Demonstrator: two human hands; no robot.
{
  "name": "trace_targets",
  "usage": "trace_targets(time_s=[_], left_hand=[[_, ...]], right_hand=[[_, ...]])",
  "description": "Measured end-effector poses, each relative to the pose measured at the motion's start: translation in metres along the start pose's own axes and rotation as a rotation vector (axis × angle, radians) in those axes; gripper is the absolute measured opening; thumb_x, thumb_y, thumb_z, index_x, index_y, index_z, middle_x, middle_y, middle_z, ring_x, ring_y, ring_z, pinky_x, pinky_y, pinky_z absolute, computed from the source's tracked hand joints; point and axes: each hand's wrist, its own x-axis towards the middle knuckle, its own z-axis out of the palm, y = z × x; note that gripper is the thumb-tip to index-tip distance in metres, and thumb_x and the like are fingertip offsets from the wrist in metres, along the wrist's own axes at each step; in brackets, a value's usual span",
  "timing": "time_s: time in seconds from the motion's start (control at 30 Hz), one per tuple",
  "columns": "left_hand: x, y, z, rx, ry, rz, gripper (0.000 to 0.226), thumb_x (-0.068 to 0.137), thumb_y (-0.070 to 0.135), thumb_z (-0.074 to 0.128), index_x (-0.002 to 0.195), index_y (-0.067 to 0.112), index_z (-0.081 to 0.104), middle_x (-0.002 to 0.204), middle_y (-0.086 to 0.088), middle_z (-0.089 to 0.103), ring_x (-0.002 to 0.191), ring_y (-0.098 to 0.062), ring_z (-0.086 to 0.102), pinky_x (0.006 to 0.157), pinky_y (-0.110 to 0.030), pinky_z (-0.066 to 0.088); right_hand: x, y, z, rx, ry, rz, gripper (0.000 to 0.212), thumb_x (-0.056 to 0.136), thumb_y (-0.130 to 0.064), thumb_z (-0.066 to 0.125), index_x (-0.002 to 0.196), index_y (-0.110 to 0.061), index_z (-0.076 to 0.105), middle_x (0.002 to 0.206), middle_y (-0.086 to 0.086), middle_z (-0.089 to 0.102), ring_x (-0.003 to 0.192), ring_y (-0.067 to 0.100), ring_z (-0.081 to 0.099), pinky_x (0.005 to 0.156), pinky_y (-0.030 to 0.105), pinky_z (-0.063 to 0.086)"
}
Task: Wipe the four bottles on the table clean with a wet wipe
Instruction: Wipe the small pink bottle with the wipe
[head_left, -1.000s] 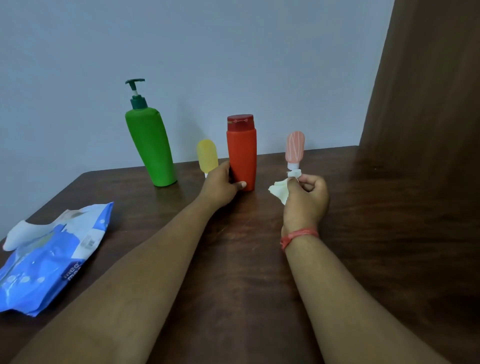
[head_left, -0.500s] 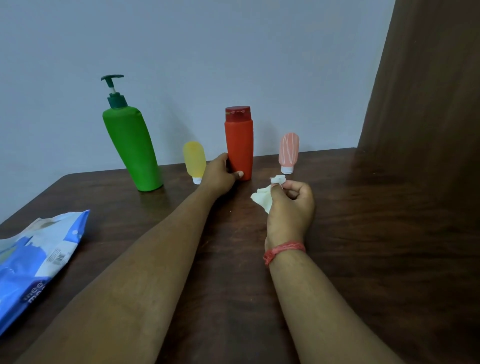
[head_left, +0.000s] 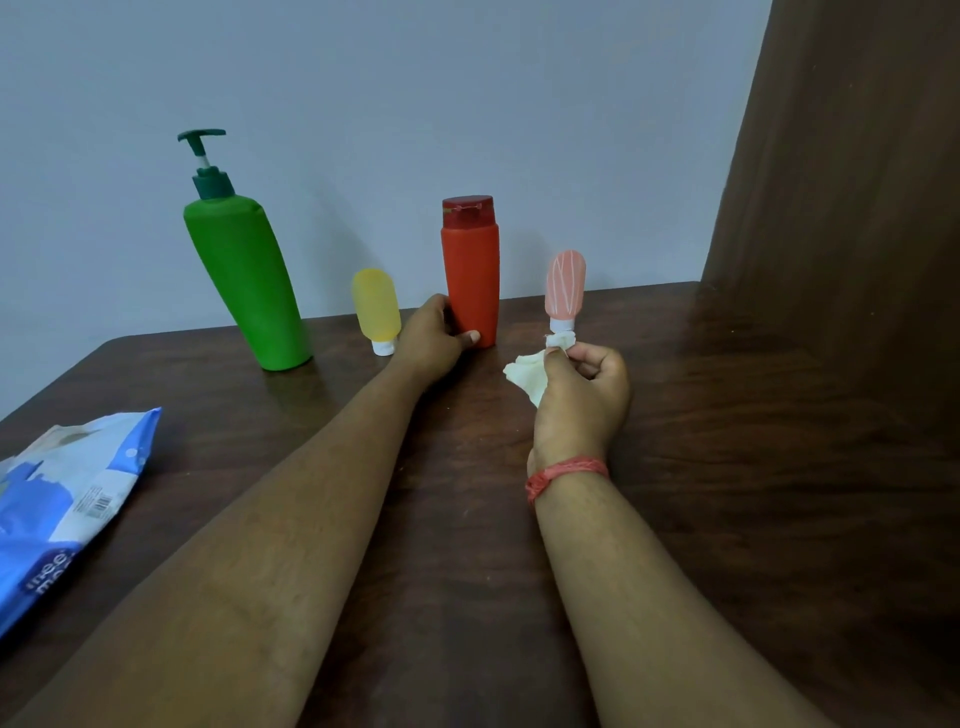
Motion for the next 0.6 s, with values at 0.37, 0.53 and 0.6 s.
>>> trace_targets(time_s=[0.37,0.53,0.6], left_hand=[[-0.044,0.006,0.013,0.09,0.165,0.037,0.029,0.086,0.023,0.073,0.094,0.013,0.047,0.102,-0.01,0.051,0.097,-0.027,0.054,0.08,-0.036,0.045],[-0.058,0.03,0.041,0.203,-0.007,0.273,0.03,0.091,0.023,0.069,0.108,0.009,0.049,0.11,-0.008,0.051,0.103,-0.022,0.048,0.084,-0.031,0.042],[-0.05,0.041,0.053,0.18,-0.02,0.247,0.034,0.092,0.024,0.068,0.114,0.007,0.048,0.115,-0.01,0.051,0.105,-0.023,0.05,0.087,-0.032,0.044]], right_hand=[[0.029,-0.012,-0.02,0.159,0.165,0.02,0.015,0.087,0.0,0.067,0.094,-0.012,0.061,0.089,0.001,0.066,0.075,0.007,0.065,0.054,0.009,0.048],[0.028,-0.012,-0.02,0.183,0.184,0.027,0.017,0.087,-0.001,0.068,0.089,-0.017,0.061,0.09,0.0,0.066,0.077,0.006,0.065,0.054,0.008,0.047],[0.03,-0.013,-0.02,0.207,0.195,0.031,0.016,0.086,0.0,0.068,0.089,-0.015,0.061,0.087,0.0,0.064,0.073,0.005,0.063,0.055,0.008,0.047]])
